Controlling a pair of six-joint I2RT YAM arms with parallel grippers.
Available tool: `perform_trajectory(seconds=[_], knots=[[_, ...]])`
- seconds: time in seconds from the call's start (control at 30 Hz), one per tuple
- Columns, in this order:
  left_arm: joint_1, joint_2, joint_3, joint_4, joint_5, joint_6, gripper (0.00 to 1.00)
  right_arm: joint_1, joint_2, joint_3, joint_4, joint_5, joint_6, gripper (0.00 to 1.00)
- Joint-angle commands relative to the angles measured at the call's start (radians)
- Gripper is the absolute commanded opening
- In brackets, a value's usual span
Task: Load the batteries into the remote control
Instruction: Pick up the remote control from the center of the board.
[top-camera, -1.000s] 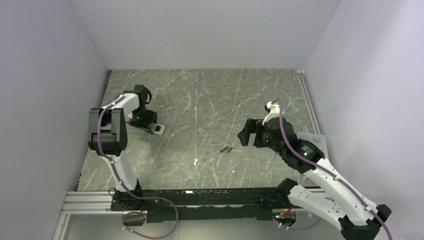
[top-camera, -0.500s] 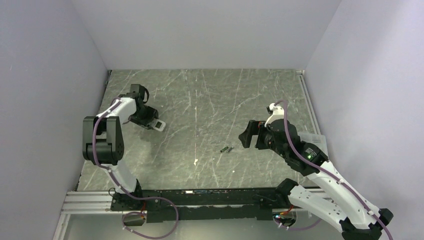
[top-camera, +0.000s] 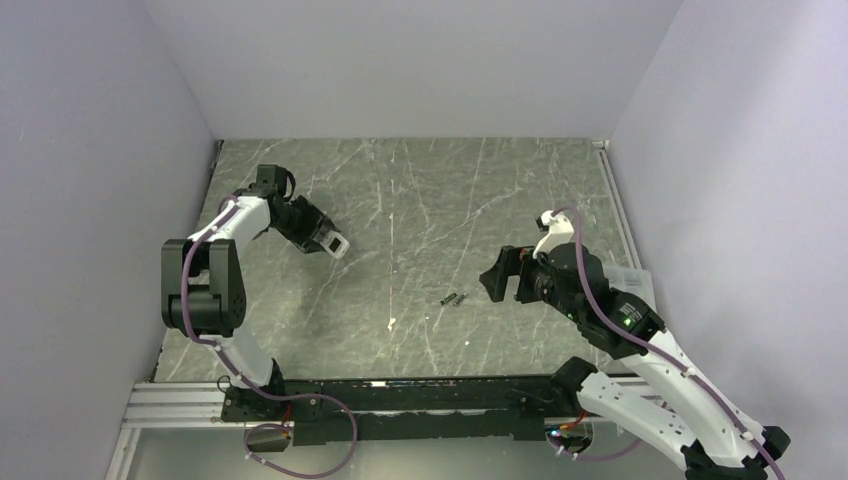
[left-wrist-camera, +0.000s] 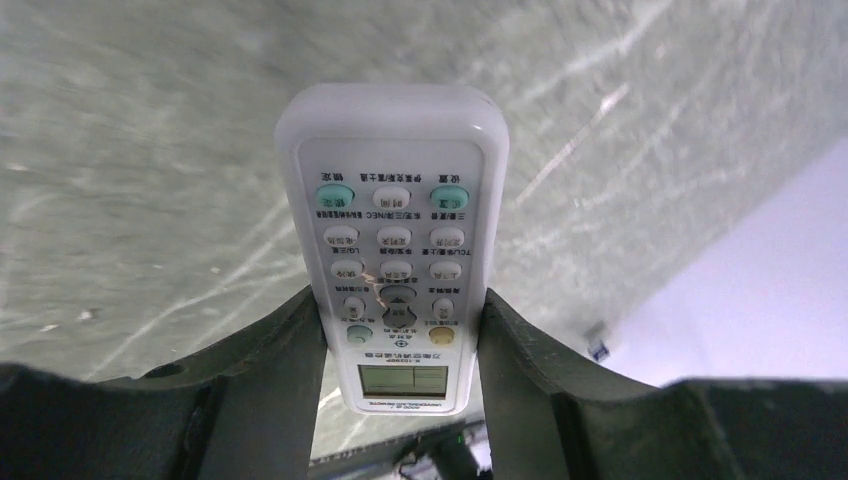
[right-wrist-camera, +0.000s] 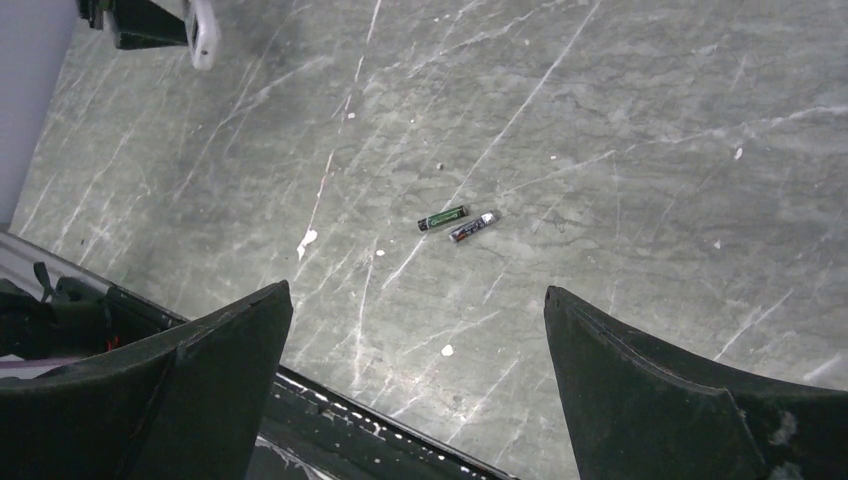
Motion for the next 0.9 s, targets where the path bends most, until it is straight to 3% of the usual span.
perform_trajectory(seconds=[0.0, 0.3, 0.43, 0.57, 0.87], knots=[[0.0, -0.003, -0.018, 0.047, 0.273, 0.115, 0.04, 0.001, -0.024, -0.007, 0.034, -0.04, -0.061, 1.0], [-0.013, -0.036, -0.063, 0.037, 0.558, 0.336, 0.08, 0.001, 0.006, -0.005, 0.067, -0.169, -0.149, 1.0], [-0.032, -0.047, -0.078, 0.002, 0.654, 0.458, 0.18, 0.001, -0.005, -0.021, 0.105, -0.228, -0.196, 1.0], [-0.052, -0.058, -0.067, -0.056, 0.717, 0.554, 0.22, 0.001, -0.012, -0.024, 0.142, -0.268, -0.254, 1.0], [-0.159, -0.114, -0.096, -0.017, 0.821, 0.569, 0.22, 0.001, -0.021, -0.063, 0.356, -0.477, -0.342, 0.96]])
